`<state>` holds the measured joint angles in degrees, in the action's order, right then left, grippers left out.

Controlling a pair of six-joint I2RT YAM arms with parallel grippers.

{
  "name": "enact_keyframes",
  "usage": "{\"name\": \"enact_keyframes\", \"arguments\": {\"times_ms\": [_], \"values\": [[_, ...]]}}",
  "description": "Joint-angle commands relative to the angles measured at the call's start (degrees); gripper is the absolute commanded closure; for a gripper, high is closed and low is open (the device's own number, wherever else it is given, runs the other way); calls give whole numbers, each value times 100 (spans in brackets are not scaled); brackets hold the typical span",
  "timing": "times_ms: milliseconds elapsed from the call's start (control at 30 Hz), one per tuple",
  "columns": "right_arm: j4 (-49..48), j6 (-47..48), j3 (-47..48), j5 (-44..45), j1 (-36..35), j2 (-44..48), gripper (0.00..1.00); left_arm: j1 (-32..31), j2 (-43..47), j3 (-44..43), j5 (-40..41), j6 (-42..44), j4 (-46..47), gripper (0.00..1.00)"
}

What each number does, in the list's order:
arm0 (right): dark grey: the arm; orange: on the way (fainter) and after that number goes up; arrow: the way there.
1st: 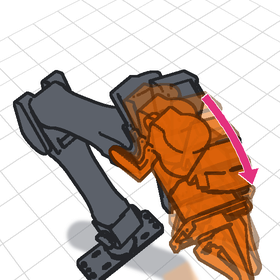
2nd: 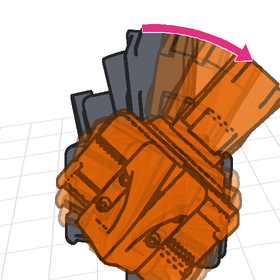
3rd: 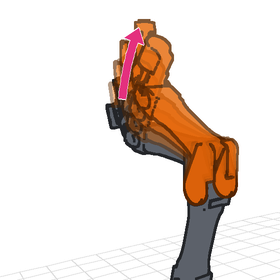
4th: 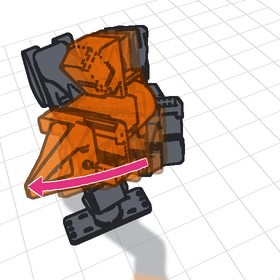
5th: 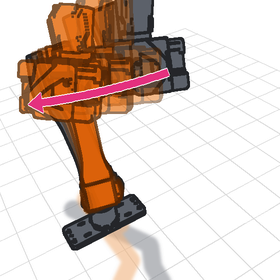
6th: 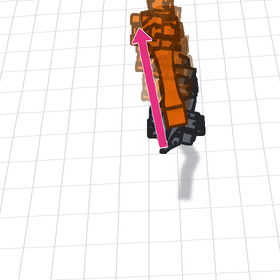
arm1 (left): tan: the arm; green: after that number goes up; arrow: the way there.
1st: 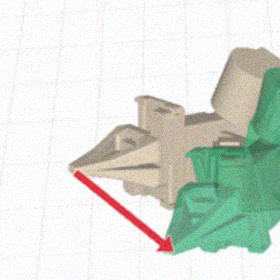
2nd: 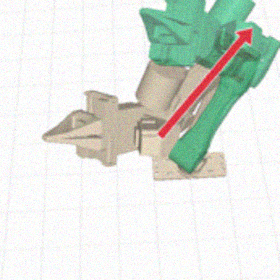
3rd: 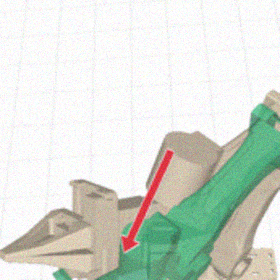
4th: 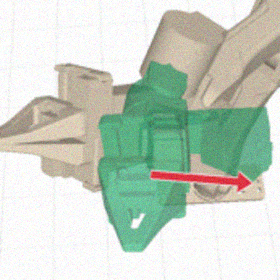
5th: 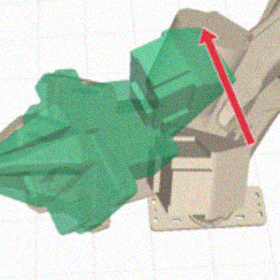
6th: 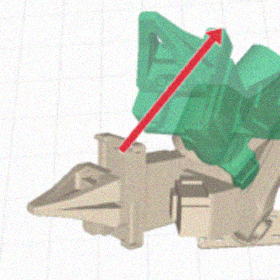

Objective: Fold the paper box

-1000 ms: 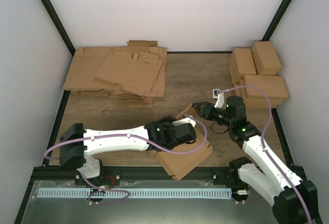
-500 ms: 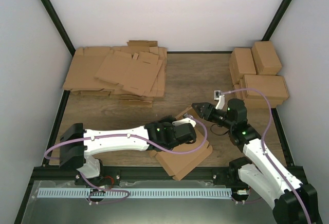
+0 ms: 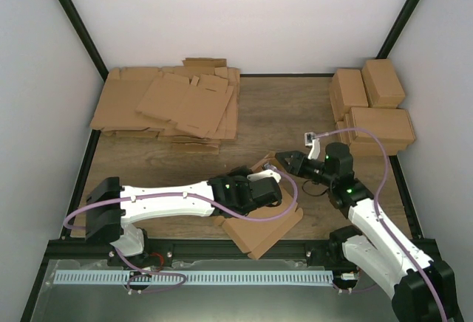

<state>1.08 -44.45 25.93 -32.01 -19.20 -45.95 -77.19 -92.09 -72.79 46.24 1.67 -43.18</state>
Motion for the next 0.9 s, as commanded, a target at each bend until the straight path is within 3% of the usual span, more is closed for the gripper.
{"name": "enact_keyframes", "arguments": {"times_ms": [0, 867], "values": [[196, 349, -185, -309, -9, 31, 71, -66, -14, -111, -39, 99, 266, 96], [126, 771, -748, -386, -5, -50, 67, -283, -881, -302, 395, 146, -24, 96]]}}
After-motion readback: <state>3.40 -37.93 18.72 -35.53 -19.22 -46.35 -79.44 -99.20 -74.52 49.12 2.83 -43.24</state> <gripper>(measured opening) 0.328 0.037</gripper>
